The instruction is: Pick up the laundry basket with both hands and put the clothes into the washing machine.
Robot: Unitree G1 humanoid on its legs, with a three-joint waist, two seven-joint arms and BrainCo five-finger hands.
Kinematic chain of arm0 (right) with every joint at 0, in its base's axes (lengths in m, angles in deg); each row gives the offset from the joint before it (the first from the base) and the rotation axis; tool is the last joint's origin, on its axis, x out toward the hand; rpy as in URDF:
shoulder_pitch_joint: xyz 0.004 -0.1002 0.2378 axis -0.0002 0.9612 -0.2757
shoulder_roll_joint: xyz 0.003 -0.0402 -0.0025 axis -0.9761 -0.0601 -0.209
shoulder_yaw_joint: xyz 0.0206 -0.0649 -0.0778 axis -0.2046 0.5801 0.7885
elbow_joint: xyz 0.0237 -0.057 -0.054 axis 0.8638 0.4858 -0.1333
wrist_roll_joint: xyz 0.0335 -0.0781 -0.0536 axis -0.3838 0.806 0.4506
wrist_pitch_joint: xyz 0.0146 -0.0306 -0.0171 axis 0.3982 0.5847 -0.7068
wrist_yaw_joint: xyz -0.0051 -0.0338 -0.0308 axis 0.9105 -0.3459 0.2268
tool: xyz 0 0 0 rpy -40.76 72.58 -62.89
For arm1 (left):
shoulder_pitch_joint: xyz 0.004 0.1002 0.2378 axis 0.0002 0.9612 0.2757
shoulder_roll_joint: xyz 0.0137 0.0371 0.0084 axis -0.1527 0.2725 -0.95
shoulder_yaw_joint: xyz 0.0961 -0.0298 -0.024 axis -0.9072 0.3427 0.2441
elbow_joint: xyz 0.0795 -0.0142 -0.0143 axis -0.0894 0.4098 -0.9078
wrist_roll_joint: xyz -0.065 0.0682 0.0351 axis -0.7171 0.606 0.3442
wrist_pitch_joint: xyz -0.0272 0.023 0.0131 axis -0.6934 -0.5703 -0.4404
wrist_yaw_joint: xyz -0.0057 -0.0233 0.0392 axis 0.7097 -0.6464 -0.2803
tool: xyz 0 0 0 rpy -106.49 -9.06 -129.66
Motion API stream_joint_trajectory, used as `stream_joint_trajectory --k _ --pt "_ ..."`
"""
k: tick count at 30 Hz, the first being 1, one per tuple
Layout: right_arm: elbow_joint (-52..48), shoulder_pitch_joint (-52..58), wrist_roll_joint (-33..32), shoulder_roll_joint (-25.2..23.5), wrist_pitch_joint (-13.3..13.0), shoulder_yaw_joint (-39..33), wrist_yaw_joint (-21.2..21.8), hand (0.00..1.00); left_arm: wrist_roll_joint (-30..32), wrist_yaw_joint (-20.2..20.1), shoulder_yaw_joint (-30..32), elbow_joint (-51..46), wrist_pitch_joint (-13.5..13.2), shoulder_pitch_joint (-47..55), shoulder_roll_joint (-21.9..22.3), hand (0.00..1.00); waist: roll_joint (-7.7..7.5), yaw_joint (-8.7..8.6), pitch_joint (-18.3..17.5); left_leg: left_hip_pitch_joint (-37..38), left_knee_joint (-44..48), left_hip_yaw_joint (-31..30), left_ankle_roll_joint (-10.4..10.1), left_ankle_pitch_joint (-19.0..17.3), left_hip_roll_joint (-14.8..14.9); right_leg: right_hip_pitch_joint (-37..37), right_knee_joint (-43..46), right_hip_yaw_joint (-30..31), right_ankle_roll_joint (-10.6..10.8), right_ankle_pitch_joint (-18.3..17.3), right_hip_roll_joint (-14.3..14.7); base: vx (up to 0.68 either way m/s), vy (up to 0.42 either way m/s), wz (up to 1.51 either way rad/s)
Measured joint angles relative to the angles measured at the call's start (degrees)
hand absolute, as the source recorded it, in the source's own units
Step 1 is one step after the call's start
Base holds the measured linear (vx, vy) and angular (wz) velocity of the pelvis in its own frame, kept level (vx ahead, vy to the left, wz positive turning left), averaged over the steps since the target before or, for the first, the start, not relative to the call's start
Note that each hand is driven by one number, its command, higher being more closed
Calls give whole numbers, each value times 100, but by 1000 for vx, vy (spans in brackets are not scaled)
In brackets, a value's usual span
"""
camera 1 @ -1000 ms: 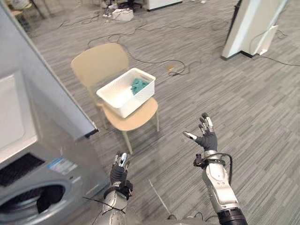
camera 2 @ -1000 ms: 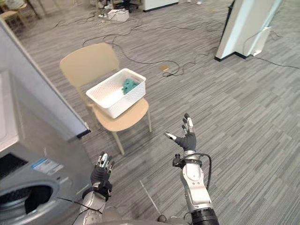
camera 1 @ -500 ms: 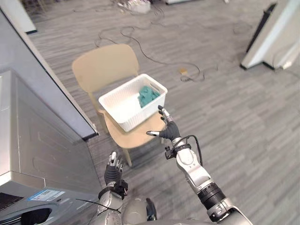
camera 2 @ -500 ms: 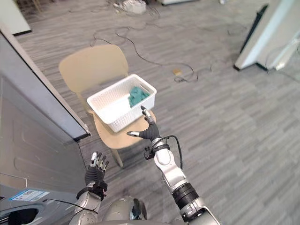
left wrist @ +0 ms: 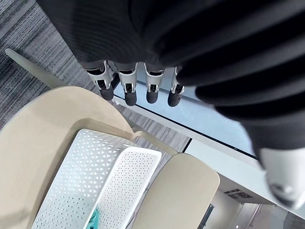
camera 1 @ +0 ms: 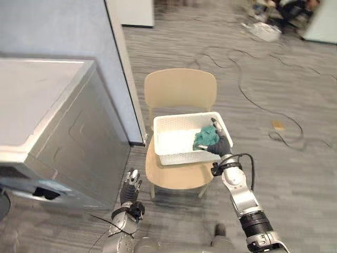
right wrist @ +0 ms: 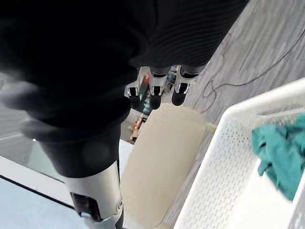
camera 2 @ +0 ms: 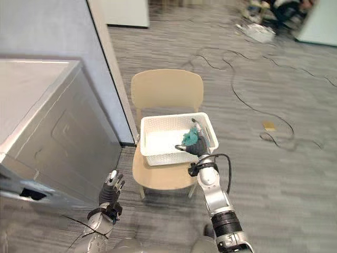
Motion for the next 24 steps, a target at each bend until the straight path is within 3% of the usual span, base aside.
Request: stream_joint_trajectory --k 1,2,3,4,6,7,10,11,12,13,14,17,21,24 --pt "41 -13 1 18 94 -168 -62 0 47 -20 6 15 13 151 83 0 151 -17 -23 -186 108 -187 -42 345 279 73 136 -397 -232 -243 201 176 -452 99" --pt "39 -2 -11 63 148 -304 -153 0 51 -55 49 19 66 233 150 0 118 -56 24 -456 459 -251 147 638 348 185 129 -648 -354 -321 307 241 -692 114" --pt "27 -6 -23 145 177 -413 -201 0 46 -122 177 16 128 301 276 0 91 -47 151 -887 1228 -198 596 1119 408 412 32 -883 -545 -363 467 164 -570 79" --pt "26 -18 -23 229 194 -420 -225 0 43 -123 250 14 150 364 332 0 71 33 247 -1183 1797 -79 761 1505 498 625 -112 -978 -672 -371 609 138 -531 38" --pt "19 -44 -23 289 203 -473 -309 0 47 -135 269 10 256 478 316 0 -37 185 363 -1568 2636 461 847 1467 544 959 -368 -1050 -867 -342 725 97 -352 5" --pt "15 -95 -23 298 204 -543 -356 0 49 -174 267 -14 297 529 306 0 -134 163 425 -1814 2834 1009 963 1391 543 1123 -551 -1160 -913 -314 730 143 -349 27" --pt "44 -248 -23 522 230 -751 -412 0 51 -260 228 -49 343 529 310 0 -142 132 467 -1998 2169 1857 889 1218 539 1260 -833 -1348 -975 -249 730 105 -141 34" --pt "210 -399 -25 625 238 -753 -427 0 51 -302 194 -61 355 525 271 0 -156 121 495 -1817 1183 2130 862 1273 454 1254 -886 -1384 -944 -229 689 103 -24 18" --pt "333 -479 -29 684 239 -752 -431 0 51 -341 181 -61 362 525 260 0 -149 115 495 -1665 630 2210 776 1382 407 1239 -910 -1407 -926 -218 686 105 40 14" --pt "535 -566 -28 793 238 -740 -419 0 54 -368 158 -63 366 525 265 0 -48 139 495 -1450 -158 2250 678 1814 362 1247 -989 -1429 -866 -200 758 121 118 16" --pt "666 -578 -24 733 253 -739 -387 0 115 -371 167 -74 368 464 146 0 -155 131 559 -1370 -419 2282 492 1880 247 1246 -1040 -1473 -806 -188 655 118 126 21" --pt "759 -594 93 585 253 -559 -146 0 214 -378 152 -82 371 314 -128 0 -424 145 705 -1485 -514 2236 553 1936 38 1254 -1242 -1598 -672 -102 507 78 108 29" --pt "1574 -1371 343 648 226 -292 -8 0 215 -523 129 -343 361 285 -356 0 -428 178 923 -1605 -512 2228 604 1970 -92 1231 -1391 -1646 -574 8 414 18 92 10" --pt "3068 -2712 423 1164 240 -218 106 0 210 -598 -64 -559 339 81 -488 0 -381 363 1338 -1977 -559 2263 710 2116 -82 796 -1391 -1620 -591 193 427 -130 65 -11"
